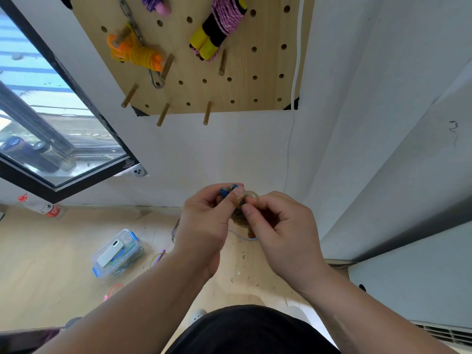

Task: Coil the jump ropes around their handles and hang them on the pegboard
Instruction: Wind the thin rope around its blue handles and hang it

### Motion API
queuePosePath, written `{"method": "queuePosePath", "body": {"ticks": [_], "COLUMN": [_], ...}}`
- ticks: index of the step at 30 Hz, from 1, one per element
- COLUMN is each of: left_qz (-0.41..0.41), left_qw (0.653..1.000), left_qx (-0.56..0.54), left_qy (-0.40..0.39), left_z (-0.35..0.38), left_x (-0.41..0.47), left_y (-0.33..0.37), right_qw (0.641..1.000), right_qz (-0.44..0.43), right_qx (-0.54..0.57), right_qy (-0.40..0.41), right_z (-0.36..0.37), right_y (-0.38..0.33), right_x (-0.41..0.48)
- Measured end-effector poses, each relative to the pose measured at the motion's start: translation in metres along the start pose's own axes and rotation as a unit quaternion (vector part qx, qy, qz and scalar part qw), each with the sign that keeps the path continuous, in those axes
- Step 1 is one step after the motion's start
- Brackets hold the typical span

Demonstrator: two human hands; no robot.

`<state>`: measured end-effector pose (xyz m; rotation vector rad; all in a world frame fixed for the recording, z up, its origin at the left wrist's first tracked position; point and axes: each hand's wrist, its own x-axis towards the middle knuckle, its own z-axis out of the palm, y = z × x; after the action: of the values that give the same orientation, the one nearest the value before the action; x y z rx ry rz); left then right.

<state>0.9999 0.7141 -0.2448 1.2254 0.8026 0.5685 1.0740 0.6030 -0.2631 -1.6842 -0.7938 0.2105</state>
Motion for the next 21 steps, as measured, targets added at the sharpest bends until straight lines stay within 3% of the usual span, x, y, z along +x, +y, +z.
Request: {"method": "queuePosePath", "body": {"ticks": [6, 10, 16, 21], "left_qz": [-0.030, -0.015, -0.022, -0.049], "left_qw": [0.997, 0.986, 0.942, 0.935], "left_qx": [0.041, 0.139, 0.324, 0.326], "left_qy": [-0.066, -0.086, -0.084, -0.132], "left_z": [0.000, -0.001, -0.012, -0.021], "left_x": [-0.003, -0.005, -0.004, -0.014], "left_y": [-0.004, -0.005, -0.012, -0.003], "right_qw": [0.964, 0.940, 0.939, 0.964], "right_qz": [0.145, 0.190, 0.205, 0.144], "right_qx": [0.220, 0.278, 0.230, 0.121], "right_qy": [-0.035, -0.061, -0.153, -0.185], "right_z": [-0.003, -0.003, -0.017, -0.035], "right_y": [-0.007, -0.006, -0.002, 0.001], "right_x": [-0.003, -0.002, 0.008, 0.022]}}
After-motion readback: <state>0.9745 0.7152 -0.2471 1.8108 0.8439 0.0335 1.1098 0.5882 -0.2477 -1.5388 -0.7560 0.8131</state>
